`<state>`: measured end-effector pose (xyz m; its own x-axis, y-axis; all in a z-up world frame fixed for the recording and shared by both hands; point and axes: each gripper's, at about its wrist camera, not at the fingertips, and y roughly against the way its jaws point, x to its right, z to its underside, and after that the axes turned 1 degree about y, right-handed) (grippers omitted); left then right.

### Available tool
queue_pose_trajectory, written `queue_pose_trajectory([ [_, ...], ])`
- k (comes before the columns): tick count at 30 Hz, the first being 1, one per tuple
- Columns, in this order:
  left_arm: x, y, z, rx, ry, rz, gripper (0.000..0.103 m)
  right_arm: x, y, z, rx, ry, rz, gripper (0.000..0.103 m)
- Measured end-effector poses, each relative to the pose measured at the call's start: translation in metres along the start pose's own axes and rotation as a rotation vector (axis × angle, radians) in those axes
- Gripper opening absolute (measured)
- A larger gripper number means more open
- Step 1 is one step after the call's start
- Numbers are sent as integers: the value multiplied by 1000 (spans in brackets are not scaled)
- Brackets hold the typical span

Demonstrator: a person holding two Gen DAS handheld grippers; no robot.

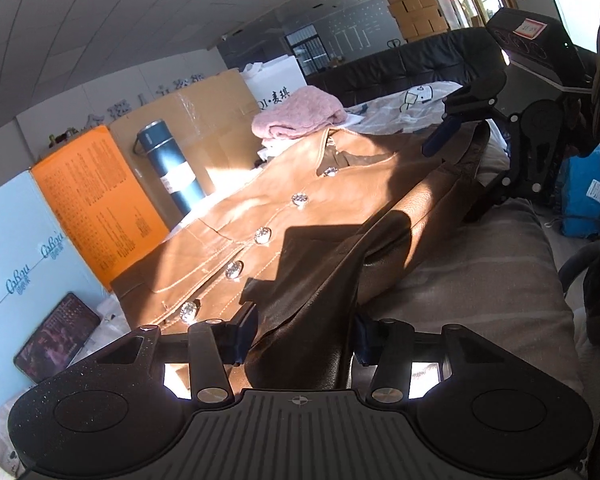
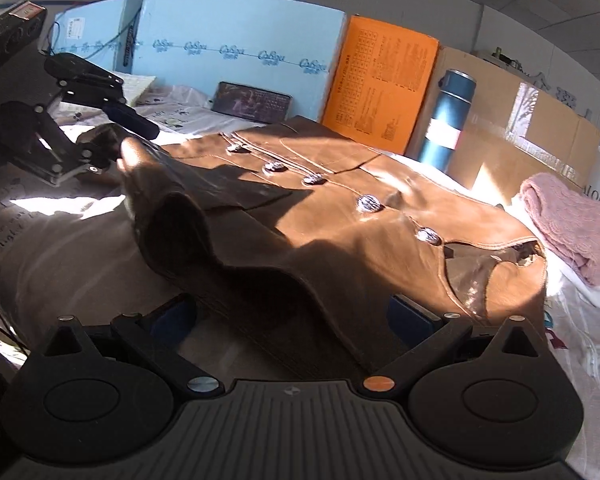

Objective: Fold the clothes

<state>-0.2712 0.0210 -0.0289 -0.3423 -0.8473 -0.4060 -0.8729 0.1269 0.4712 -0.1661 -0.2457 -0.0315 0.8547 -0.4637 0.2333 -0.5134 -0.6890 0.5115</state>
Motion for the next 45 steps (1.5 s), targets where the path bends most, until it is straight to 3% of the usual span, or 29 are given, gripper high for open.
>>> queue_pose_trajectory([
  [4, 8, -1, 7, -49, -46, -15, 57, 30, 0, 10, -45, -37, 168, 103],
  [8, 13, 1, 11, -31, -88, -31, 57, 47, 4, 19, -74, -3, 336, 103],
  [10, 12, 2, 12, -27, -86, -20, 52, 51, 5, 25, -93, 46, 437, 103],
  [11, 12, 2, 12, -24, -84, -12, 44, 50, 6, 28, -101, 89, 487, 102],
  [13, 11, 3, 12, -17, -84, -6, 35, 46, 10, 31, -100, 150, 520, 95],
  [14, 10, 4, 11, -7, -83, -8, 31, 43, 11, 32, -98, 177, 528, 90],
  [16, 7, 6, 10, 21, -65, -17, 24, 39, 14, 33, -100, 214, 522, 57],
  [17, 6, 7, 9, 33, -57, -22, 22, 36, 14, 33, -107, 214, 494, 45],
  [18, 6, 8, 9, 39, -52, -27, 18, 34, 14, 32, -114, 214, 466, 24],
  [19, 6, 9, 9, 45, -48, -32, 16, 31, 15, 31, -117, 213, 448, 16],
  [22, 9, 17, 11, 47, -41, -33, 12, 21, 21, 28, -114, 208, 417, 9],
  [31, 13, 61, 13, 102, -9, -104, 9, 3, 79, 22, 8, 126, 396, 7],
  [37, -1, 47, 7, 152, 11, -159, 9, 12, 55, 28, -33, 105, 379, 8],
  [38, -2, 45, 7, 153, 14, -159, 9, 13, 52, 30, -40, 102, 379, 10],
  [39, -3, 44, 6, 154, 18, -159, 9, 13, 49, 33, -49, 101, 385, 22],
  [40, -5, 43, 6, 154, 21, -158, 9, 14, 46, 35, -58, 101, 391, 44],
  [41, -6, 42, 6, 149, 24, -157, 10, 14, 43, 38, -66, 100, 398, 53],
  [43, -7, 39, 6, 141, 26, -156, 10, 18, 40, 42, -72, 91, 400, 56],
  [45, -7, 37, 7, 134, 27, -157, 10, 24, 38, 43, -67, 72, 390, 52],
])
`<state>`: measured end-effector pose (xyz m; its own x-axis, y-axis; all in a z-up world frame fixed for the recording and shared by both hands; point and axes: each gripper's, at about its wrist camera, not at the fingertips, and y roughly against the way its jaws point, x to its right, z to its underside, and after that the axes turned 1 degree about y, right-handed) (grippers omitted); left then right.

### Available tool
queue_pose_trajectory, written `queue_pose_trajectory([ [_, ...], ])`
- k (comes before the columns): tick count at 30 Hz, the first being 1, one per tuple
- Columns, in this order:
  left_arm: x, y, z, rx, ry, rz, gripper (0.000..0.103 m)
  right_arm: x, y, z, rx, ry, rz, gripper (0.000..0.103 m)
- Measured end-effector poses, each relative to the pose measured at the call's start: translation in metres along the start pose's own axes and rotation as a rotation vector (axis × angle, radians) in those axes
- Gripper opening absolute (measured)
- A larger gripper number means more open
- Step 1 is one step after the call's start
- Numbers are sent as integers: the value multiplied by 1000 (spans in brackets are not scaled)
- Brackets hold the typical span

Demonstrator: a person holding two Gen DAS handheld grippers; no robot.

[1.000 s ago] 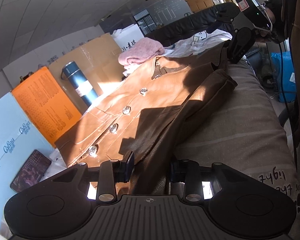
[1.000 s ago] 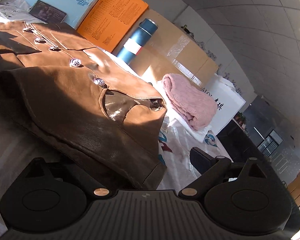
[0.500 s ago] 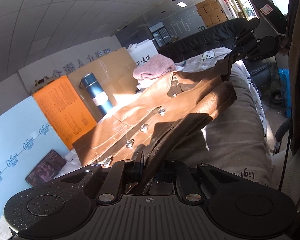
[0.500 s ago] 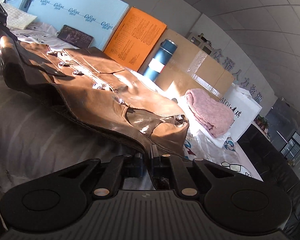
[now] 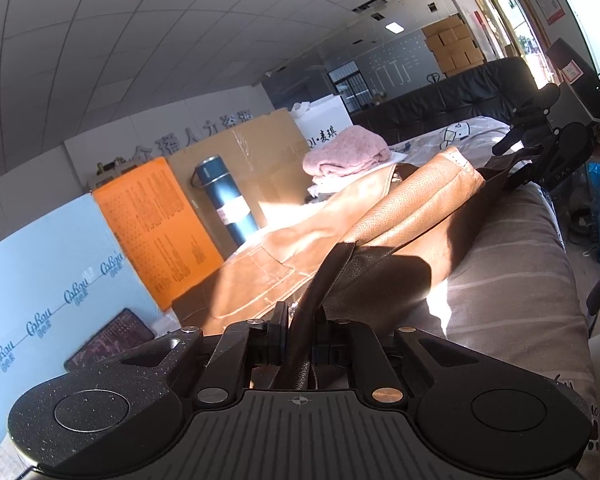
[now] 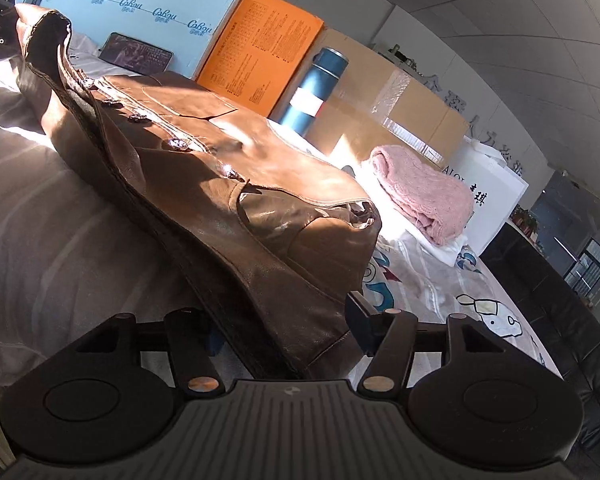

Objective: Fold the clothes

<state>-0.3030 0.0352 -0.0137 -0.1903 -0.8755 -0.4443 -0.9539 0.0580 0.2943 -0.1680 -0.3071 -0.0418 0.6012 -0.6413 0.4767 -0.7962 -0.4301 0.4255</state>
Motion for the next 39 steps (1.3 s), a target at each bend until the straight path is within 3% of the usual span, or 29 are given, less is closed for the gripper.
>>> queue_pose_trajectory([
  [1, -1, -2, 0, -1, -3, -3, 10, 3, -1, 0, 4, -11, -12, 36],
  [3, -3, -6, -2, 3, -14, -19, 10, 14, -3, -3, 31, -61, -59, 20],
  [4, -5, -9, -4, 7, -20, -30, 10, 19, -3, -5, 53, -91, -78, 18],
  [9, -28, -34, -19, 77, -25, -148, 10, 58, -20, -16, 220, -354, -116, 13],
  [13, -53, -70, -37, 123, 12, -241, 10, 75, -47, -30, 339, -509, -78, 13],
  [18, -80, -130, -51, 100, 49, -309, 10, 87, -91, -61, 356, -614, -2, 13],
  [22, -98, -174, -48, 28, 114, -284, 10, 90, -123, -76, 307, -694, 48, 13],
  [29, -123, -240, -29, -75, 322, -175, 16, 90, -149, -69, 247, -812, 109, 13],
  [31, -130, -252, -25, -92, 372, -167, 25, 91, -150, -68, 243, -824, 110, 13],
  [34, -141, -252, -23, -86, 435, -203, 55, 94, -156, -66, 221, -851, 99, 14],
  [35, -148, -246, -23, -72, 462, -209, 73, 95, -157, -65, 216, -860, 93, 14],
  [36, -155, -238, -23, -53, 494, -218, 81, 96, -158, -64, 215, -868, 85, 15],
  [39, -182, -212, -21, -23, 627, -241, 86, 96, -158, -62, 214, -882, 81, 23],
])
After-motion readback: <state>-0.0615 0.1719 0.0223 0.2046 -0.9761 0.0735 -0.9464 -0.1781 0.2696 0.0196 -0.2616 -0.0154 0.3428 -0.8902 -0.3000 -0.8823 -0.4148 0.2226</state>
